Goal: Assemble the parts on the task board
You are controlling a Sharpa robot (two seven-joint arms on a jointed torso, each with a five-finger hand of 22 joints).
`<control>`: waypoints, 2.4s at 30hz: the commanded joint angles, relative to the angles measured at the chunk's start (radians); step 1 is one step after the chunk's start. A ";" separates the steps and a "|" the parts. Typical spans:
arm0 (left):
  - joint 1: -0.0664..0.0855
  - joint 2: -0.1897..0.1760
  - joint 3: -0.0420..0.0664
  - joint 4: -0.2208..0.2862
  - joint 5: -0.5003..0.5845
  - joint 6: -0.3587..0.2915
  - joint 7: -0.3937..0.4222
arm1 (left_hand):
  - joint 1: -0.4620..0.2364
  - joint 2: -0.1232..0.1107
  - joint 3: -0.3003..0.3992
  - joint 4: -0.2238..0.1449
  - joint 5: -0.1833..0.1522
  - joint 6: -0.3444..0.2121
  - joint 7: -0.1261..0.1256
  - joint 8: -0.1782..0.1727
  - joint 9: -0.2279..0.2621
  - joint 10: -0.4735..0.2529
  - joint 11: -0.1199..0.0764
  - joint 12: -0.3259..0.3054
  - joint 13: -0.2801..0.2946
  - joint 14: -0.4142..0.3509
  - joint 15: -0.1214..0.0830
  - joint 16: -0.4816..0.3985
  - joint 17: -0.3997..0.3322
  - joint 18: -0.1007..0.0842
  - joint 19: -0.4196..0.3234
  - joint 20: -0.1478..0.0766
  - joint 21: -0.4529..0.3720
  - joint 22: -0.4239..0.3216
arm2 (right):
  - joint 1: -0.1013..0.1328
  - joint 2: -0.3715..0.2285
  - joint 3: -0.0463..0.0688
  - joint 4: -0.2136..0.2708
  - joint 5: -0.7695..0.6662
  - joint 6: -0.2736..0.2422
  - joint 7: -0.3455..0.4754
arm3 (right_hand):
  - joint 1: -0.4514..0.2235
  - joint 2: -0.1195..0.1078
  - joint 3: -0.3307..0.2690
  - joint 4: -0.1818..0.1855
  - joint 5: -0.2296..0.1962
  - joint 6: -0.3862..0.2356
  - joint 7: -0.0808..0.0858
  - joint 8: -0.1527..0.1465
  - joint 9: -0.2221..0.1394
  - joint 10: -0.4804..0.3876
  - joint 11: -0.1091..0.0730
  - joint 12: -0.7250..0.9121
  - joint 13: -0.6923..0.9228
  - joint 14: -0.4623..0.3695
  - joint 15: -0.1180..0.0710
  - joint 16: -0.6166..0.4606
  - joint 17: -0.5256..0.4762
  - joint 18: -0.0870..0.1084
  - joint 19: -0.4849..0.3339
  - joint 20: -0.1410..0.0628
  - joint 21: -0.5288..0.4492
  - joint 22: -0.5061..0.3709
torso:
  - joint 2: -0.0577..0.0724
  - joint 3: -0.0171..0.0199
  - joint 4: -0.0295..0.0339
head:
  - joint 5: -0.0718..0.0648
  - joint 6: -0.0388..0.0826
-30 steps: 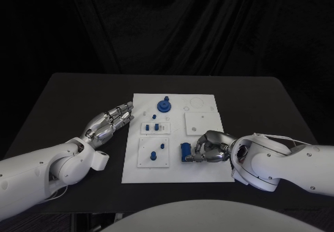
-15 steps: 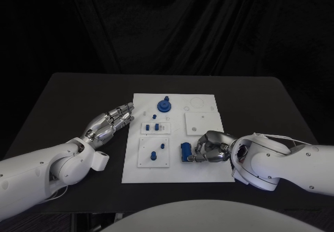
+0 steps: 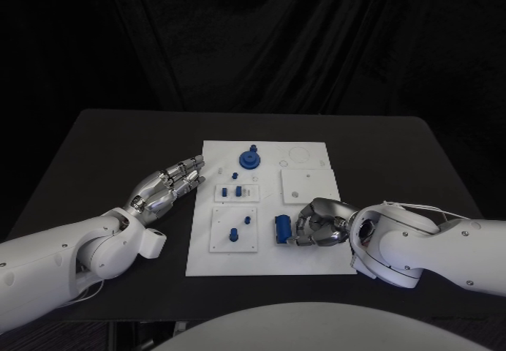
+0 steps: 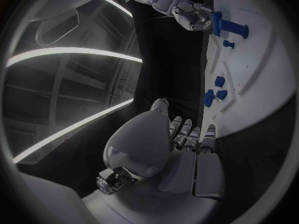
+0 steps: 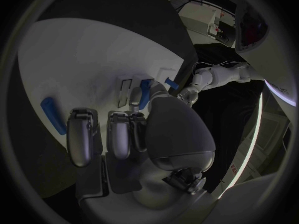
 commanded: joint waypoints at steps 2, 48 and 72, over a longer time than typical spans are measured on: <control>-0.001 0.001 0.001 0.003 0.004 0.013 0.011 | 0.008 0.000 0.006 0.000 0.003 0.005 0.004 0.003 0.001 0.000 0.005 0.003 0.001 0.000 0.006 -0.002 0.000 0.011 -0.001 0.007 0.003 0.001 | -0.001 0.003 0.001 -0.004 -0.007 0.037 -0.006 | 0.009 -0.012 -0.019 0.000 -0.089 -0.001 0.000 -0.007 -0.001 0.108 -0.003 0.003 0.263 0.098 -0.003 -0.008 0.238 0.015 0.065 -0.003 -0.009 0.234 | 0.000 -0.0002 0.0001 | 0.000 0.000; -0.003 0.007 0.001 0.003 0.004 0.005 0.015 | 0.010 -0.002 0.010 -0.001 0.006 0.016 0.011 0.008 0.003 0.002 0.006 0.006 0.001 0.001 0.007 -0.001 0.000 0.011 0.000 0.009 0.003 0.002 | 0.101 -0.205 0.000 0.041 -0.240 0.063 -0.158 | -0.064 -0.023 0.039 0.023 0.246 0.040 0.006 -0.133 -0.100 0.108 0.001 0.003 0.263 0.104 0.000 0.003 0.263 0.006 0.082 -0.001 0.023 0.246 | -0.003 -0.0042 0.0010 | -0.025 0.000; -0.003 0.007 0.001 -0.002 0.004 0.008 0.012 | 0.019 -0.003 0.019 -0.009 0.014 0.017 0.017 0.010 0.002 0.004 0.005 0.006 0.001 0.002 0.005 0.000 0.000 0.012 0.001 0.009 0.004 0.002 | 0.043 -0.193 -0.001 0.016 -0.351 0.129 -0.203 | -0.148 -0.010 -0.008 0.024 -0.041 0.056 0.026 -0.194 -0.138 0.108 0.020 0.003 0.263 0.104 0.016 0.003 0.263 0.008 0.078 0.015 0.018 0.243 | 0.001 0.0003 -0.0014 | -0.045 0.000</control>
